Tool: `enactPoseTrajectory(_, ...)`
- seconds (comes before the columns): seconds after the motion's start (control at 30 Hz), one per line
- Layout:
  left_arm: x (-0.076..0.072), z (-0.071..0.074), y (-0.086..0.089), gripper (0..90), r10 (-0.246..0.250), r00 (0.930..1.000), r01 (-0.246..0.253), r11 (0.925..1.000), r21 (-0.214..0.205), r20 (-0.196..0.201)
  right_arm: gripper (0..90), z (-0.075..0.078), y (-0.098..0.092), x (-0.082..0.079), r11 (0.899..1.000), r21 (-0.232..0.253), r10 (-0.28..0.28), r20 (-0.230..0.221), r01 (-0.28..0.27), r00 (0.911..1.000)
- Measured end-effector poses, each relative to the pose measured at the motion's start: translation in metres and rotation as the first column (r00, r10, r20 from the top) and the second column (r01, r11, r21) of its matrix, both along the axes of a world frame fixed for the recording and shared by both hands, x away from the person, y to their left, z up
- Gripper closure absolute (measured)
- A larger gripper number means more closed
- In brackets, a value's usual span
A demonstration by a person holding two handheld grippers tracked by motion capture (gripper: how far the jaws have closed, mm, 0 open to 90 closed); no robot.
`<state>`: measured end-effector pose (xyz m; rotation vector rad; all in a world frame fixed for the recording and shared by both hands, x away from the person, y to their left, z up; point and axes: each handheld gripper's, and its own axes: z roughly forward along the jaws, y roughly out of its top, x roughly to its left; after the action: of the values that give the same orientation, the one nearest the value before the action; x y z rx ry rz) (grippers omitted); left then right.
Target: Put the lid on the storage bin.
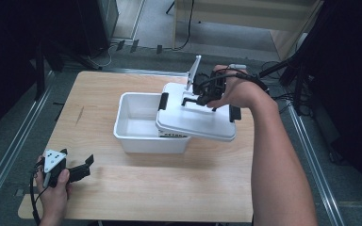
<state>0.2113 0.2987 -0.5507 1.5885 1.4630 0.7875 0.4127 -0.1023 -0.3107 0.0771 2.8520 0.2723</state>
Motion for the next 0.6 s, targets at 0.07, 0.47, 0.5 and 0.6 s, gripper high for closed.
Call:
enactPoseTrajectory(0.07, 0.0, 0.0, 0.0, 2.8, -0.001, 1.0, 0.001, 1.0, -0.001, -0.001, 85.6, 0.001, 0.008, 0.0, 1.0, -0.003, 0.007, 0.0, -0.007, 1.0)
enactPoseTrajectory(0.47, 0.0, 0.0, 0.0, 2.8, -0.002, 1.0, 0.002, 1.0, -0.004, -0.001, 85.6, -0.003, 0.053, 0.0, 0.998, -0.015, 0.055, -0.018, -0.055, 0.9983)
enactPoseTrajectory(0.5, 0.0, 0.0, 0.0, 2.9, -0.002, 1.0, 0.002, 1.0, -0.005, 0.0, 85.6, -0.003, 0.056, 0.0, 0.998, -0.014, 0.06, -0.017, -0.06, 0.998)
enactPoseTrajectory(0.6, 0.0, 0.0, 0.0, 2.9, -0.003, 1.0, 0.003, 1.0, -0.005, -0.001, 85.6, -0.005, 0.066, 0.001, 0.997, -0.008, 0.076, -0.021, -0.076, 0.9969)
